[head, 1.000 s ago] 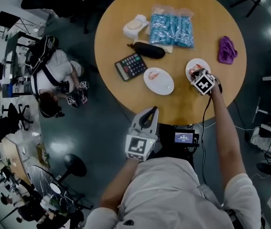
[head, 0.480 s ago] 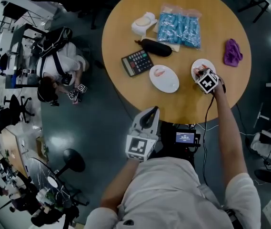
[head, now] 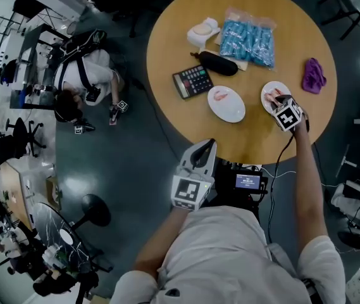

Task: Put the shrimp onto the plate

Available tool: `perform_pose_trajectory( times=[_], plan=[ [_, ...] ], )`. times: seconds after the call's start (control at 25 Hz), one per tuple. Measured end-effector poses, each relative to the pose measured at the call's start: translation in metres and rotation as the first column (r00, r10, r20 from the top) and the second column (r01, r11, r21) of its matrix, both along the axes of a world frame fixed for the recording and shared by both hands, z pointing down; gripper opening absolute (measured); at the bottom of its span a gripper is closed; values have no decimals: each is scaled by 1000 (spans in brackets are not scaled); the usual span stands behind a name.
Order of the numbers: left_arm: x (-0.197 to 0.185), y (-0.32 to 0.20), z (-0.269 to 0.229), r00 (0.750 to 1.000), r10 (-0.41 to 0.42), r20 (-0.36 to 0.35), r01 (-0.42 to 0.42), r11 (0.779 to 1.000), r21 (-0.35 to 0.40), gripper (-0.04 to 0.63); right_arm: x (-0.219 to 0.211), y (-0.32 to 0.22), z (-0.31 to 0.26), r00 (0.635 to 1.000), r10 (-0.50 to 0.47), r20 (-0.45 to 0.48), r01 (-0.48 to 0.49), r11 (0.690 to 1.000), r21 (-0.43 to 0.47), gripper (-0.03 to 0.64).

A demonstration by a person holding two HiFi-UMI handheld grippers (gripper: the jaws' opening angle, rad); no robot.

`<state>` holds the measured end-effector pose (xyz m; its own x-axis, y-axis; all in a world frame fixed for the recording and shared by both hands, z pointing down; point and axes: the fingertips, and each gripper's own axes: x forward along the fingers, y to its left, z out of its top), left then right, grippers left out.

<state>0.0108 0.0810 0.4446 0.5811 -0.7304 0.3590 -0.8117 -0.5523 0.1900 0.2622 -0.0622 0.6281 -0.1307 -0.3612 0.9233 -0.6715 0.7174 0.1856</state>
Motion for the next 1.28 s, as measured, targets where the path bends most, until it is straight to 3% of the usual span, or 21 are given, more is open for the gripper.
perform_pose_trajectory(
  times=[0.16, 0.32, 0.52, 0.72, 0.92, 1.12, 1.28],
  plan=[
    [-4, -2, -7, 1000, -3, -10, 4, 1000, 22, 8, -38, 14, -32, 992, -3, 128, -3, 999, 48, 61],
    [-10, -8, -7, 1000, -12, -27, 13, 999, 35, 8, -82, 28, -32, 986, -69, 154, 56, 995, 83, 34],
    [-19, -11, -12, 999, -8, -48, 10, 999, 40, 8, -135, 52, -20, 972, -116, 204, 109, 993, 43, 17],
    [-29, -23, -9, 998, -5, -58, 7, 999, 42, 8, -172, 55, -11, 959, -218, 182, 218, 976, 22, 17],
    [-41, -37, -6, 997, -8, -82, 10, 1000, 24, 8, -195, 39, -10, 950, -251, 188, 253, 967, 14, 20],
    [-47, -58, 7, 997, 16, -76, -16, 1000, 7, 8, -203, 13, 1, 935, -343, 89, 344, 939, 5, 26],
    [-47, -71, 13, 997, 28, -71, -29, 1000, -6, 8, -211, 5, 14, 903, -426, 50, 428, 902, -51, 108]
  ],
)
